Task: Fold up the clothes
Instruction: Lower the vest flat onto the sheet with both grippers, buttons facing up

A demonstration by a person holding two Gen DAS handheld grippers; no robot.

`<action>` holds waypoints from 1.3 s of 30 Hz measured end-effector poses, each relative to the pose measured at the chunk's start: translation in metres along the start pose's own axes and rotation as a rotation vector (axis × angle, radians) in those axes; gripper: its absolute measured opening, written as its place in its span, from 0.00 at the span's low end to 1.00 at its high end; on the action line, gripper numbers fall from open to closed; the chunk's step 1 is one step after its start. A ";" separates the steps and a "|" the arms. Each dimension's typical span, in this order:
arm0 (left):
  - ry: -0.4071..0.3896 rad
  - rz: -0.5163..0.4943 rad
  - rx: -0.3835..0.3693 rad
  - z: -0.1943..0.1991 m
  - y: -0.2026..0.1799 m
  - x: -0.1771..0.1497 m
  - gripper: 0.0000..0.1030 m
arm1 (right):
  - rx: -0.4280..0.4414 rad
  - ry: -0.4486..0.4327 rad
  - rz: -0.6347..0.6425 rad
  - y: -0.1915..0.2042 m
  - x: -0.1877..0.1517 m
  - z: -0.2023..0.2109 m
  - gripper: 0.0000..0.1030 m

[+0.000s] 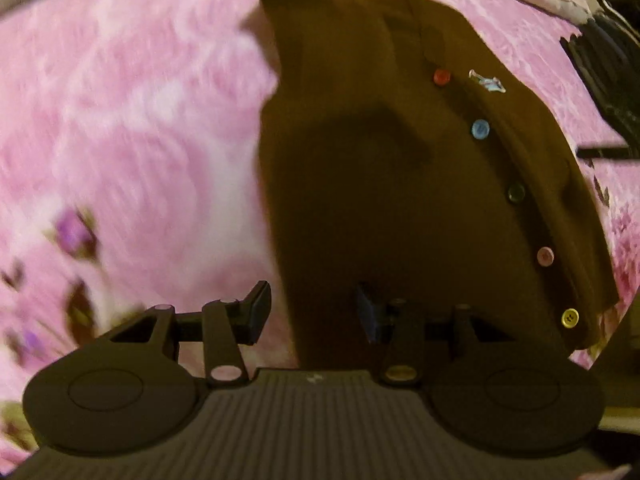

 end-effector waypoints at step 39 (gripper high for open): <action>0.148 0.018 -0.036 0.074 -0.020 -0.131 0.00 | -0.136 0.035 -0.191 -0.038 -0.118 0.065 0.05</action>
Point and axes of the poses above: each gripper's, at about its wrist camera, not at the fingertips, and z roughly against the way its jaws point, y to its left, x to its top, the point moved 9 cm from there along -z, roughly the way its jaws point, and after that the axes turned 3 degrees about -z, right-handed, at the moved point
